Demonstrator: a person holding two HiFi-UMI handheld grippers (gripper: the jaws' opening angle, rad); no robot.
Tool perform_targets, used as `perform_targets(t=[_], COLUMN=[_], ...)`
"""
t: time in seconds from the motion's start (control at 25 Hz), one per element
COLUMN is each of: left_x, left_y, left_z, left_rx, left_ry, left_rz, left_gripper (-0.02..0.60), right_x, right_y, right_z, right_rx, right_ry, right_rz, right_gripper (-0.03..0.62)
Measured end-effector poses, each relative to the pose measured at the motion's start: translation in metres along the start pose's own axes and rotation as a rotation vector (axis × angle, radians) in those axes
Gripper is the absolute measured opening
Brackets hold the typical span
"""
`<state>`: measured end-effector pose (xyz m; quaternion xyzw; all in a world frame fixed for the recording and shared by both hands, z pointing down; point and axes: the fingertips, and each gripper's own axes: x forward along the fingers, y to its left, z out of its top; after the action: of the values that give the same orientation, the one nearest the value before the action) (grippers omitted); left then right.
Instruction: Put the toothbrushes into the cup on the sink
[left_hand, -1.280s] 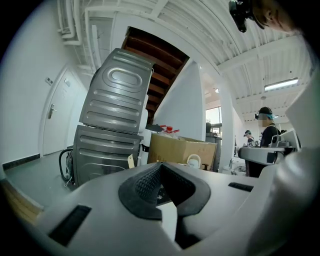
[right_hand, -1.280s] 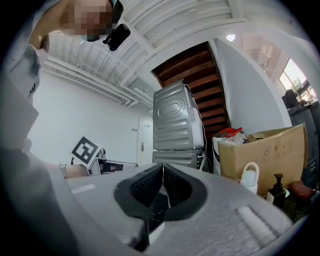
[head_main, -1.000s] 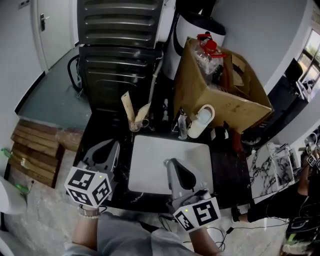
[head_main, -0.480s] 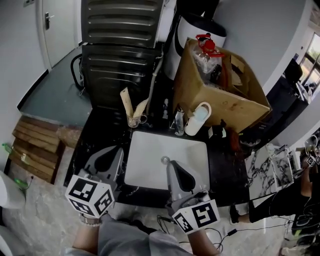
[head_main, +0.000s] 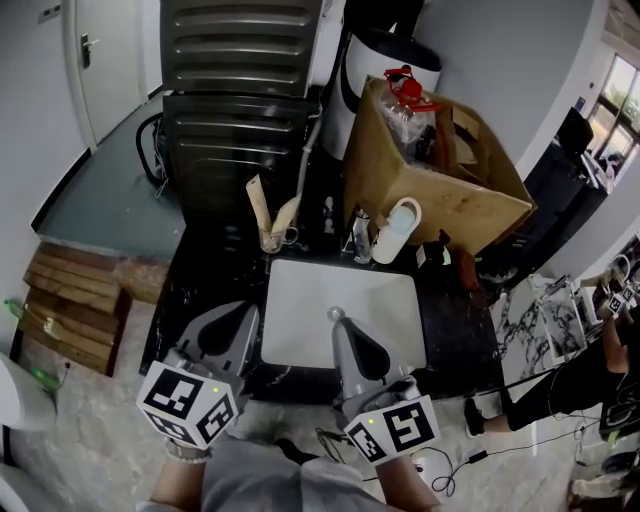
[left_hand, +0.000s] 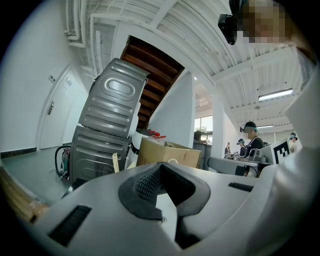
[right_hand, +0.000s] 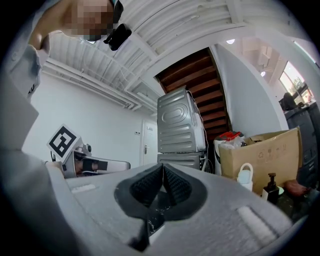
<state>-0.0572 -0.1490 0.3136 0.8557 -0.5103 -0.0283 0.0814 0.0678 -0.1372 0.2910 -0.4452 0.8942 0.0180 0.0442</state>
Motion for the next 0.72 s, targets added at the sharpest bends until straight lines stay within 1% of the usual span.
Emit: perform_targets(t=[0.28, 0.72], left_x=[-0.021, -0.037], left_y=[0.001, 0.004], left_z=[0.009, 0.012], left_rx=[0.024, 0.006], left_ry=[-0.014, -0.035], left_rz=[-0.016, -0.043], left_gripper=[0.005, 0.005], right_x=[0.0, 0.003], right_y=[0.022, 0.041], right_z=[0.006, 0.012], right_rx=[-0.011, -0.04], right_ry=[-0.015, -0.016], right_rz=[-0.013, -0.015], right_gripper=[0.0, -0.002])
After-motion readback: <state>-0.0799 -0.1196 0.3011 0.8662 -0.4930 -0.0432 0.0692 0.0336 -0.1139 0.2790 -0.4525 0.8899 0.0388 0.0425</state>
